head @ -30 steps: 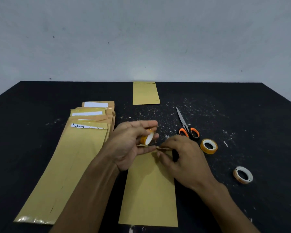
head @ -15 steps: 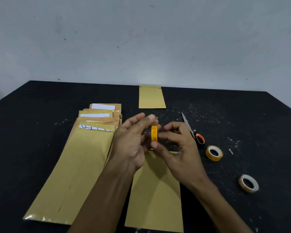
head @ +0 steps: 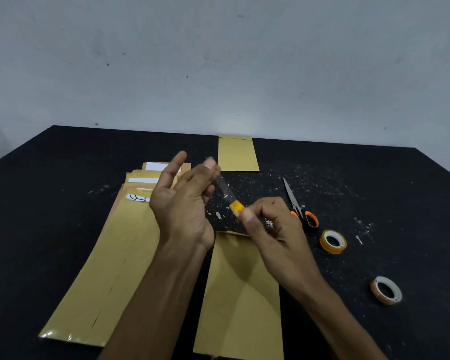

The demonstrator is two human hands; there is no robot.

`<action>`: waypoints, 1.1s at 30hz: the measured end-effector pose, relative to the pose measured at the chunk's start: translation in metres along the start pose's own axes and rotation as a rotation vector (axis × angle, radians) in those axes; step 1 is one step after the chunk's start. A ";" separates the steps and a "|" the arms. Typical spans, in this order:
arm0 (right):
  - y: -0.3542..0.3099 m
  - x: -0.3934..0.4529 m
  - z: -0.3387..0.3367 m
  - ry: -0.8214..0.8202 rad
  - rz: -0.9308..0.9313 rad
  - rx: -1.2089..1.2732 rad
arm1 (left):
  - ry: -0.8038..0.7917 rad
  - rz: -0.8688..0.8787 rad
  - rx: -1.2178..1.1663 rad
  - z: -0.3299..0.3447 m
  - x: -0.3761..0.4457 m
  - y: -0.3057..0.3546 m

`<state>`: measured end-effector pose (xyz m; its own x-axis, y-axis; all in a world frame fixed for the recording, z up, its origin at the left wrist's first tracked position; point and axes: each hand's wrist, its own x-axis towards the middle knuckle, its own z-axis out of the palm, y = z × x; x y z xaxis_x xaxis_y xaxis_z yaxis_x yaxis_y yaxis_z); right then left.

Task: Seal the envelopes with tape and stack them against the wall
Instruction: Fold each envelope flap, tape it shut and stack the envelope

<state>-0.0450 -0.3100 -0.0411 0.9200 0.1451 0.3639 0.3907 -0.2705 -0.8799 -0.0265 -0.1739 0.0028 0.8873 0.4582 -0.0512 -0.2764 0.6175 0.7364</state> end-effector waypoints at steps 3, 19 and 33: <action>-0.001 0.000 -0.003 -0.006 -0.002 0.063 | -0.203 0.079 0.122 -0.003 -0.002 0.007; -0.017 0.001 -0.003 0.020 0.060 0.073 | -0.314 0.422 0.397 -0.003 -0.011 -0.003; -0.010 -0.007 -0.014 0.016 0.248 0.194 | -0.572 0.351 0.618 -0.014 -0.005 -0.010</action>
<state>-0.0553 -0.3220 -0.0306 0.9876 0.0816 0.1341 0.1426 -0.1085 -0.9838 -0.0339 -0.1735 -0.0134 0.8827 0.0661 0.4653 -0.4647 -0.0256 0.8851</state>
